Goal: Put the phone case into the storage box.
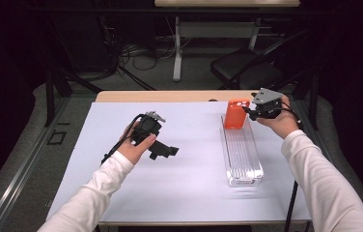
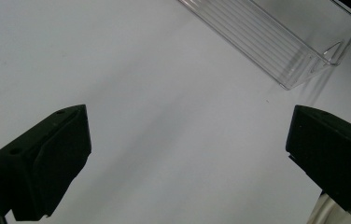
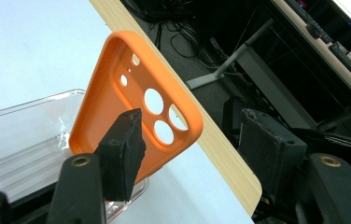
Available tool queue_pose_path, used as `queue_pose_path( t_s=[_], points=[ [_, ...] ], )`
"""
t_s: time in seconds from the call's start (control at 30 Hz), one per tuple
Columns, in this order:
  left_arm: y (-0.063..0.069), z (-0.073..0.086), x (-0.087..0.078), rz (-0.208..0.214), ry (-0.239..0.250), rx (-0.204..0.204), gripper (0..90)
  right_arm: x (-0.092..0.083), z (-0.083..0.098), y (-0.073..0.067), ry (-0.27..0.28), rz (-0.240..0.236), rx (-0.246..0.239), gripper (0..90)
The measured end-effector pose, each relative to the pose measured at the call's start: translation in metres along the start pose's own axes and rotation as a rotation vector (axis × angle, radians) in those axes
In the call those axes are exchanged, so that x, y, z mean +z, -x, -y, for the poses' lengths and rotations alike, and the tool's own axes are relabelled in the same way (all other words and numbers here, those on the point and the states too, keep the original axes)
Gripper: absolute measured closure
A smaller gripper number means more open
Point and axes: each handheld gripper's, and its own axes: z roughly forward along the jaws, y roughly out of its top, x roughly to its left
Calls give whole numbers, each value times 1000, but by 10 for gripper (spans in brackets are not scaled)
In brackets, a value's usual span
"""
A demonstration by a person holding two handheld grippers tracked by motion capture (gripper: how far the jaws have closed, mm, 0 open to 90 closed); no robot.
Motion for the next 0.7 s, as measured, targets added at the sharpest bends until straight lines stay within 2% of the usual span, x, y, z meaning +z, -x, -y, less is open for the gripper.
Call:
queue_pose_path(
  t_s=[0.07,0.23,0.4,0.5,0.7],
  points=[
    [0,0,0,0,-1,1,5,0,-1,0,-2,4,-11,379],
    [0,0,-1,1,2,-3,5,-2,-3,-1,-6,-7,21,366],
    [0,-1,-1,3,0,-2,5,-3,-6,-3,-17,-9,32,328],
    [-1,-1,-1,2,2,-1,5,-3,-7,-4,-23,-6,31,282],
    [-2,-1,-3,2,3,-4,5,-5,-11,-5,-47,4,71,199]
  ],
)
